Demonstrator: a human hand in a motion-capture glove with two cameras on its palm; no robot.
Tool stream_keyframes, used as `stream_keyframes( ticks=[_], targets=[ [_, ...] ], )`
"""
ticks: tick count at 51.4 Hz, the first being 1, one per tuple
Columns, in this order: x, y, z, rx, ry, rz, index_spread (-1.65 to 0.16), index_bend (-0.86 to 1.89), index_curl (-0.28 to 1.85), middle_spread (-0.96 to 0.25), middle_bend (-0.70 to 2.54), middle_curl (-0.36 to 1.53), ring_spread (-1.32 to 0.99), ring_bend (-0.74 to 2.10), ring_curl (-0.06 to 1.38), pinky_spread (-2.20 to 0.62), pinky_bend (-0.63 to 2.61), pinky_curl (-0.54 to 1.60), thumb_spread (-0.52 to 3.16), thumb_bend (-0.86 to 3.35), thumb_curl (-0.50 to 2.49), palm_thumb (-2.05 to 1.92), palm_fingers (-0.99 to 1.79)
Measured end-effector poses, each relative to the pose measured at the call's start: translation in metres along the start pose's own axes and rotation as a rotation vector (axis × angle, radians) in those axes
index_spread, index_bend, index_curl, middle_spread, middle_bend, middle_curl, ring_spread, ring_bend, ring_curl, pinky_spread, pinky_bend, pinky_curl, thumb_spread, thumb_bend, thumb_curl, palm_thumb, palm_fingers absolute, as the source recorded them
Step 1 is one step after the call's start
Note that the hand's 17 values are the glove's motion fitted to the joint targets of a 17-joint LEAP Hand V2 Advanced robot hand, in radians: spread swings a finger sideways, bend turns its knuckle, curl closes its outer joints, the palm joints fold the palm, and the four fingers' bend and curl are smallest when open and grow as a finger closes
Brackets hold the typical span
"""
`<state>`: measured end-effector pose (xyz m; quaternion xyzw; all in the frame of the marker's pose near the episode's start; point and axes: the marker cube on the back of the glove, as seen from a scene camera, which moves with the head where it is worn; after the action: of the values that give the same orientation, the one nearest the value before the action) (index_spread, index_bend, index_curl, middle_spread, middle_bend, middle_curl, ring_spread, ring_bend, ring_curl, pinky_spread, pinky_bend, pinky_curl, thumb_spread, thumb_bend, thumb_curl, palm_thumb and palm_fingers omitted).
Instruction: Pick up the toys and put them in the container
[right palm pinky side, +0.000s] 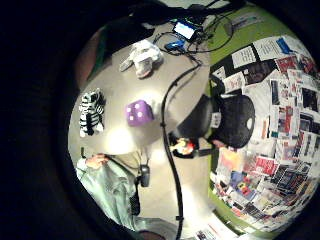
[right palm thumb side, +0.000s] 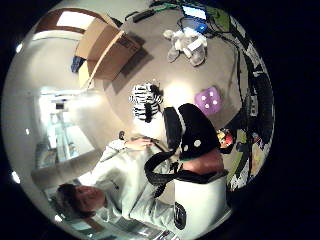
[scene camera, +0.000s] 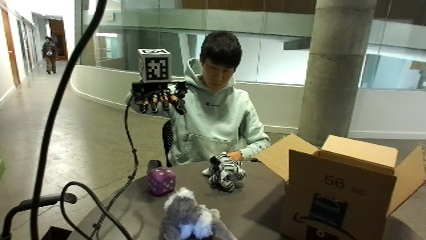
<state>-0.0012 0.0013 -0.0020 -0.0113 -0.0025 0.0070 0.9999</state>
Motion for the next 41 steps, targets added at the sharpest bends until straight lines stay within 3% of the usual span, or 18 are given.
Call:
stream_keyframes(
  ticks=[7,15,28,41],
  targets=[
    [0.000,0.002,-0.005,-0.035,0.031,0.020,-0.20,0.16,0.09,-0.02,0.12,0.04,-0.01,0.18,0.03,0.02,0.69,0.20,0.88,0.14,0.06,0.16,-0.09],
    [-0.002,0.002,-0.011,-0.051,0.039,0.009,-0.25,0.16,0.15,-0.02,0.13,0.08,-0.02,0.19,0.06,0.02,0.75,0.25,1.20,0.14,0.10,0.15,-0.13],
    [0.003,-0.005,0.014,-0.065,0.018,-0.028,-0.27,0.11,0.18,-0.03,0.13,0.13,-0.02,0.20,0.12,0.02,0.79,0.28,1.37,0.11,0.16,0.11,-0.18],
    [0.016,-0.013,0.099,-0.095,-0.022,-0.070,-0.27,0.06,0.15,-0.03,0.12,0.16,-0.02,0.18,0.17,0.03,0.86,0.32,1.35,0.06,0.20,0.11,-0.29]
  ],
)
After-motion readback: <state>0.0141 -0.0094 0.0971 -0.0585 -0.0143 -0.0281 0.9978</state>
